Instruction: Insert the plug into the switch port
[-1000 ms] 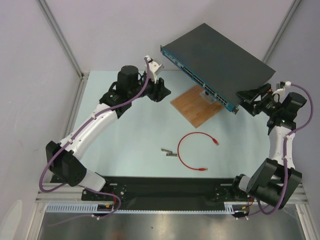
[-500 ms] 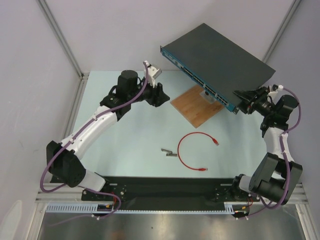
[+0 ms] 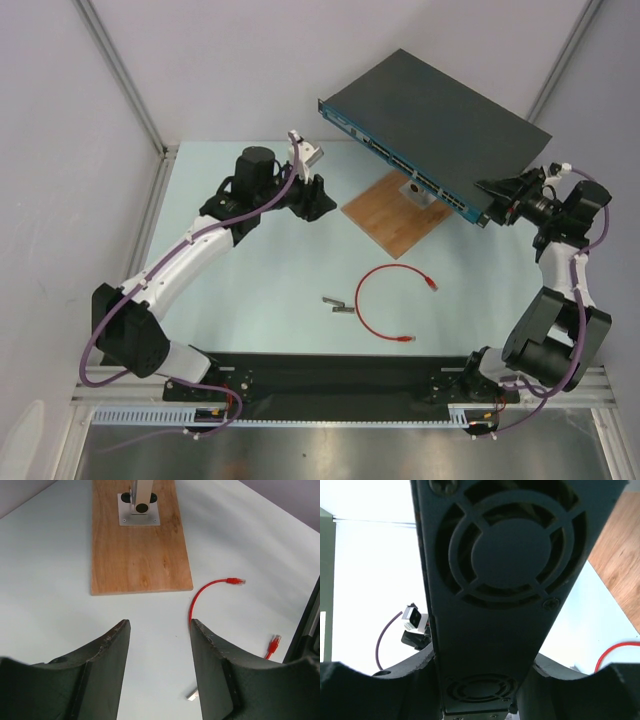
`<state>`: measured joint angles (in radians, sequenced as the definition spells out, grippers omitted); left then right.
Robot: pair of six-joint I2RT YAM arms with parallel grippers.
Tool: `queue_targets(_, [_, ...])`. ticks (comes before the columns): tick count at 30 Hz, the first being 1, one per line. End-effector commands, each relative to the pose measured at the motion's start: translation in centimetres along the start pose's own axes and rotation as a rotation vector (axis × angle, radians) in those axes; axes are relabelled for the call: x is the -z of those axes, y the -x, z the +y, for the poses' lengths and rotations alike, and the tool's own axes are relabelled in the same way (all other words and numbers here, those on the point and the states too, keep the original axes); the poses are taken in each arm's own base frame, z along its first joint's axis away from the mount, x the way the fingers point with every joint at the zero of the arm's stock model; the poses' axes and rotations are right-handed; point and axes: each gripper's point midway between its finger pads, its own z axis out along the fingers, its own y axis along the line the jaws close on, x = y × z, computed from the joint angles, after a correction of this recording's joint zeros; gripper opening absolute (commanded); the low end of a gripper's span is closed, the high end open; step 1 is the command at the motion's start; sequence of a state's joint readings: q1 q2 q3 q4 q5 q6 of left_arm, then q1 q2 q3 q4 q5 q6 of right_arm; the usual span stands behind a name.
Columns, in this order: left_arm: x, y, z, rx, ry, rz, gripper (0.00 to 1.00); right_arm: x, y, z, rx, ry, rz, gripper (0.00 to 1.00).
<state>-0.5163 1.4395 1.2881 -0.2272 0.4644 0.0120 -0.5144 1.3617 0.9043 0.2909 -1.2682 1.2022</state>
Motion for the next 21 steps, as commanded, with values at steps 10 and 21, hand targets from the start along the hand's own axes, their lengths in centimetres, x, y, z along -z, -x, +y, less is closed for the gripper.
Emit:
queue_targets(10, [1.1, -1.2, -0.5, -0.188, -0.063, 0.021, 0.59, 2.3, 6.8, 1.2, 0.356, -0.074, -0.208, 0.03])
queue_targets(21, [1.6, -7.7, -1.2, -0.335, -0.162, 0.187, 0.65, 2.9, 3.1, 0.2, 0.392, -0.176, -0.149, 0.92])
